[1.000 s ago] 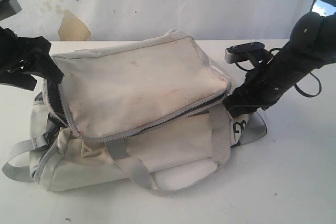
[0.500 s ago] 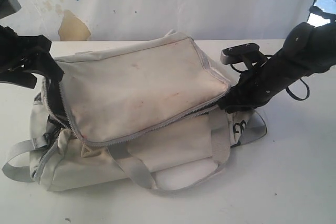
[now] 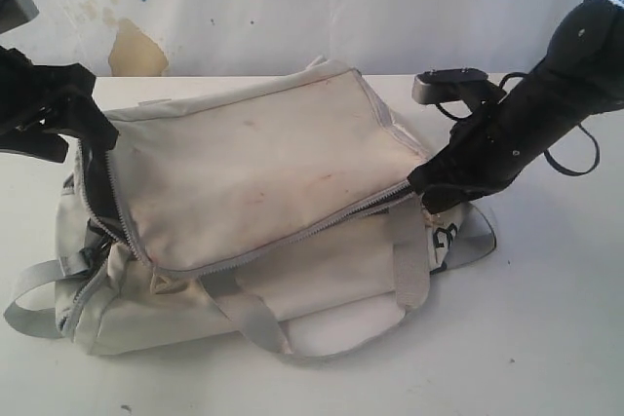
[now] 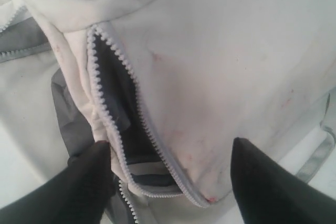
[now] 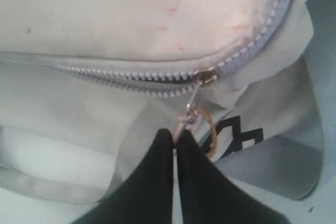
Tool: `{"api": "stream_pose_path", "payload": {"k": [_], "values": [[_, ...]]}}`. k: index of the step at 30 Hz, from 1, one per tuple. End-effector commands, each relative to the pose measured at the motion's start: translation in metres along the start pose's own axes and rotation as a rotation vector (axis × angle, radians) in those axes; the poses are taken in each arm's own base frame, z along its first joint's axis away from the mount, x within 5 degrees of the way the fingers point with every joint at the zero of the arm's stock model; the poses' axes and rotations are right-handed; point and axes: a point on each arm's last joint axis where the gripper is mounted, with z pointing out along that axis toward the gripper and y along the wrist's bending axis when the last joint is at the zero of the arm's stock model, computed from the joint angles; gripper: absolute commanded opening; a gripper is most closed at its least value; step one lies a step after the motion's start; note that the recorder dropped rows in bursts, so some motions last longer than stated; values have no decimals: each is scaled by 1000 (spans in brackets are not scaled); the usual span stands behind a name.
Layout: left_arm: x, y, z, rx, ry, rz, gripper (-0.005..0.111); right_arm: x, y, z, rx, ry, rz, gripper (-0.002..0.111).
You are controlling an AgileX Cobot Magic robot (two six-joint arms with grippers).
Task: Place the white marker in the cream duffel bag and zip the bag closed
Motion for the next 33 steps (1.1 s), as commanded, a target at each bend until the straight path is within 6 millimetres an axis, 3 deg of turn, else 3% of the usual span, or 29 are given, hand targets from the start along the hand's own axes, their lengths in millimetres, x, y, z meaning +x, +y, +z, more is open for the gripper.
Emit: {"api": "stream_pose_path", "payload": {"k": [1,6,12,20,22,27,33], "values": [[0,-2,-3,6,-20,-4,70,-1,9,-13,-59,10,54,0],[0,-4,-3,27,-21,-2,70,-8,25,-11,-174,-29,126,0],[1,-14,0,54,-9,58,70,-11,54,19,-251,34,105,0],[1,-23,0,145,-11,139,70,-11,53,20,-248,32,133,2],[2,-35,4,174,-22,232,70,-15,55,17,-259,33,145,25],[3,-58,14,178,-41,341,70,-22,58,8,-283,45,134,59],[6,-79,22,194,-52,443,70,-28,55,-4,-215,76,158,59]]}}
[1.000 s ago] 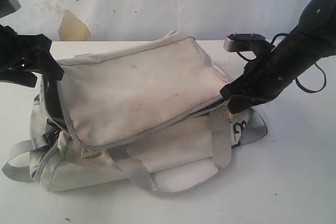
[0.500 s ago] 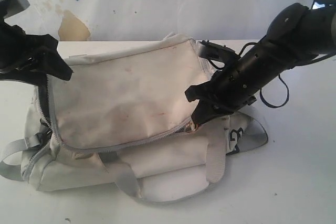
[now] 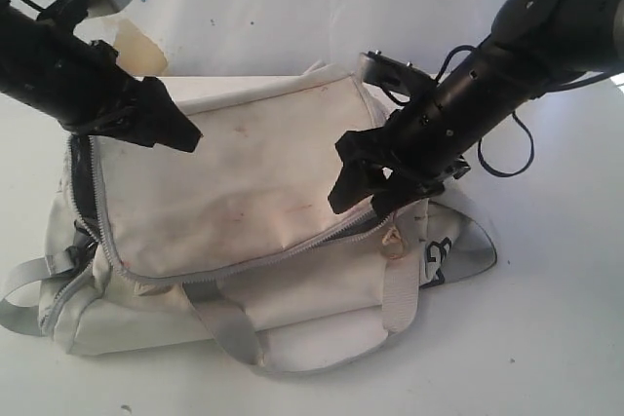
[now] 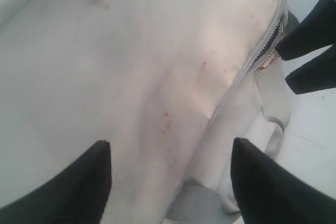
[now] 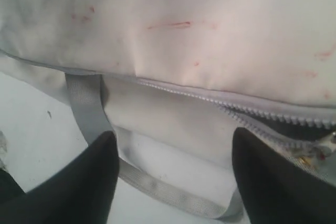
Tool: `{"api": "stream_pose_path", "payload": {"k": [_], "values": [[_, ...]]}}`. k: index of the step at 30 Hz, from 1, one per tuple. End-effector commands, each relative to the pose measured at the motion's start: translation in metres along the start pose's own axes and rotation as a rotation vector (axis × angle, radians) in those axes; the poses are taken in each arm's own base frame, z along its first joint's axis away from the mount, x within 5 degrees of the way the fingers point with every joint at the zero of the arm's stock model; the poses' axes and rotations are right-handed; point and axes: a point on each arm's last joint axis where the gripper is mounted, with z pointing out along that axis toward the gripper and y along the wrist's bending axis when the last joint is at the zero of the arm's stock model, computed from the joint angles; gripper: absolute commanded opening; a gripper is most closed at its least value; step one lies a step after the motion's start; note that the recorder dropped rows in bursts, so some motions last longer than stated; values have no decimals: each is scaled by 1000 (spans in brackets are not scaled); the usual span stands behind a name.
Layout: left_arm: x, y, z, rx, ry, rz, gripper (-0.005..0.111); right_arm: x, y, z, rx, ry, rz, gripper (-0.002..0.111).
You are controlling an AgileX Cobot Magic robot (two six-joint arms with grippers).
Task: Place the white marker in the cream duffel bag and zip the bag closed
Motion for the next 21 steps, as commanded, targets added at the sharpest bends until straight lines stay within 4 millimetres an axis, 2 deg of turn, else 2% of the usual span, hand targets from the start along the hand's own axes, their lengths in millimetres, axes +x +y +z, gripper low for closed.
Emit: {"api": "stream_pose_path", "payload": {"k": [1,4,5,8,10,13,16,21], "values": [[-2,-16,4,30,-9,60,70,-2,-2,-13,79,14,30,59],[-4,-30,14,71,-6,69,70,-4,-8,-29,104,-28,89,59],[-4,-37,23,91,3,77,70,-4,-12,-38,111,-53,118,58],[-3,-51,39,122,24,95,70,-3,-21,-48,120,-79,151,56],[-4,-67,58,113,11,77,70,-3,-30,-55,129,-98,183,55],[-5,-95,88,84,-42,-44,70,-1,-44,-64,142,-121,238,55],[3,-119,108,104,-23,-103,70,1,-50,-69,150,-129,255,55],[9,-135,131,138,-15,-311,70,1,-51,-69,154,-128,254,55]]}}
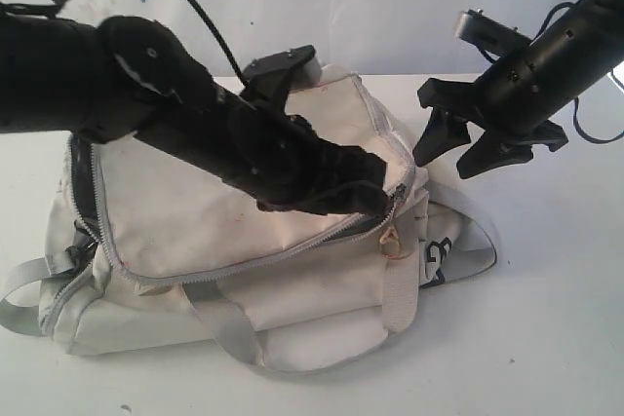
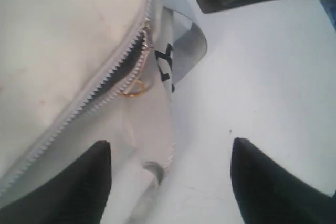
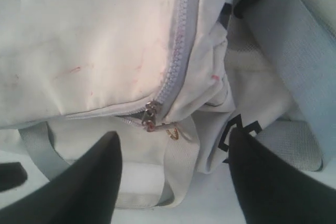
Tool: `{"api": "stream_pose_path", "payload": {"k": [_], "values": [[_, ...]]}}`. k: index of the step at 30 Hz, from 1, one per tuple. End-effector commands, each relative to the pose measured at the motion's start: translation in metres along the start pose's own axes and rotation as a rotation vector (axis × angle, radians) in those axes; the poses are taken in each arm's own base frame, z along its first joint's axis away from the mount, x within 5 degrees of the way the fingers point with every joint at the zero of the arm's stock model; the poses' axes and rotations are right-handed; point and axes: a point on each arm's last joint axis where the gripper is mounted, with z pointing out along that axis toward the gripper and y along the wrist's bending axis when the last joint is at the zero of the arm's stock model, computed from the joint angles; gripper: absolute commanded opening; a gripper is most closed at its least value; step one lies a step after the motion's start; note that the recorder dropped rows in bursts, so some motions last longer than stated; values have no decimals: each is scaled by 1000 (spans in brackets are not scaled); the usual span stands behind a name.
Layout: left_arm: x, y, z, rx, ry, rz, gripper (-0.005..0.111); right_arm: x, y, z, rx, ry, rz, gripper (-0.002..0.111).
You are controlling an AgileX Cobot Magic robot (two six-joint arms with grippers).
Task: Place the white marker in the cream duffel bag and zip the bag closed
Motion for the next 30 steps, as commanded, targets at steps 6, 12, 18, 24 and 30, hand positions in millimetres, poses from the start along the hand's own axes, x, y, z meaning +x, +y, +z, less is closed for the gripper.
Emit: {"api": "stream_pose_path", "payload": {"k": [6,12,18,24,30], "values": [[12,-7,41,18,-26,-224,70,0,-1,-5,7,-10,2,55],[17,-22,60,-32,-138,-109,70,-2,-2,-5,12,-25,2,55],[23,-19,74,-59,-147,-116,70,-2,-3,-5,14,-25,2,55],[31,-7,91,-95,-119,-119,70,-2,-3,-5,14,-25,2,55],[29,0,96,-135,-163,-76,70,-2,-6,-7,16,-31,17,55]]}}
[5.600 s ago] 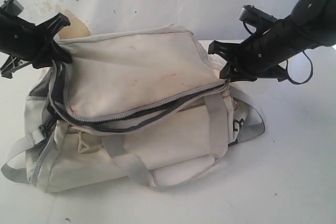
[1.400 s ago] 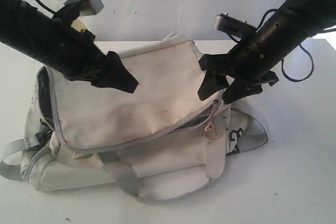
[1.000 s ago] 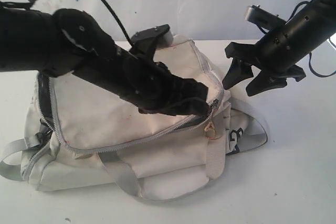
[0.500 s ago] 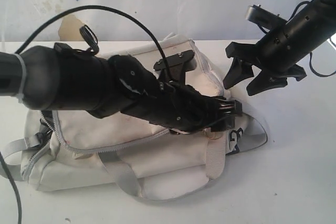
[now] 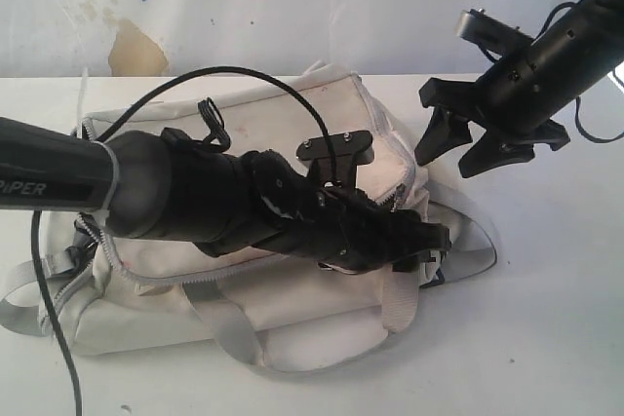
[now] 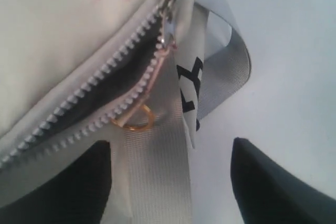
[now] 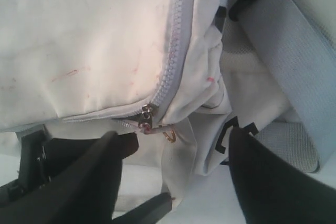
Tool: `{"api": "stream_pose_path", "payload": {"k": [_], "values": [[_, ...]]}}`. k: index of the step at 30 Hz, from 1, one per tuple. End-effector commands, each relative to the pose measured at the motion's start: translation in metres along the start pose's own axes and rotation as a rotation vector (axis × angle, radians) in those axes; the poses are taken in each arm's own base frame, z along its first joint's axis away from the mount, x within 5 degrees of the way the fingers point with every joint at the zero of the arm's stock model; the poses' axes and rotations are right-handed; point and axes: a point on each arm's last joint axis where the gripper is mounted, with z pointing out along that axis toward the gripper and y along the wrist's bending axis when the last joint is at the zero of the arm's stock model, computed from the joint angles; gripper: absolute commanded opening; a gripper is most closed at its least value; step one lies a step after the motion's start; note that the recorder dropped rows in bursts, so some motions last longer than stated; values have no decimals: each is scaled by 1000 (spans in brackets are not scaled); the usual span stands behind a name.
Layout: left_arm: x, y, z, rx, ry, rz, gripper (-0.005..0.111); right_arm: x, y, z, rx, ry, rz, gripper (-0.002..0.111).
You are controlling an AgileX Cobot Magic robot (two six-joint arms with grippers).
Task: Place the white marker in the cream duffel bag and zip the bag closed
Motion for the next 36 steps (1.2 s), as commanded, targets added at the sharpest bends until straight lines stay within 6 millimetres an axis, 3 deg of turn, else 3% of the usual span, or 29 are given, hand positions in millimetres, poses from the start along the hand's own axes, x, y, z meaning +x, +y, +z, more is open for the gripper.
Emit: {"api": "stream_pose_path", "payload": {"k": [1,7,19,24,30,36], "values": [[-4,4,3,-30,-59,6,70,-2,-6,-7,9,-27,25,55],[-7,6,3,-49,-106,-31,70,-3,-9,-9,12,-37,46,55],[4,8,16,-38,-19,-98,70,-6,-9,-10,19,-75,56,55],[-4,9,25,-36,-36,-100,69,-6,-9,-10,18,-70,56,55],[-19,-2,24,4,-60,-50,53,-5,-9,-10,19,-68,55,55],[-29,11,22,-12,-70,-66,51,-5,-9,-9,19,-66,55,55]]}}
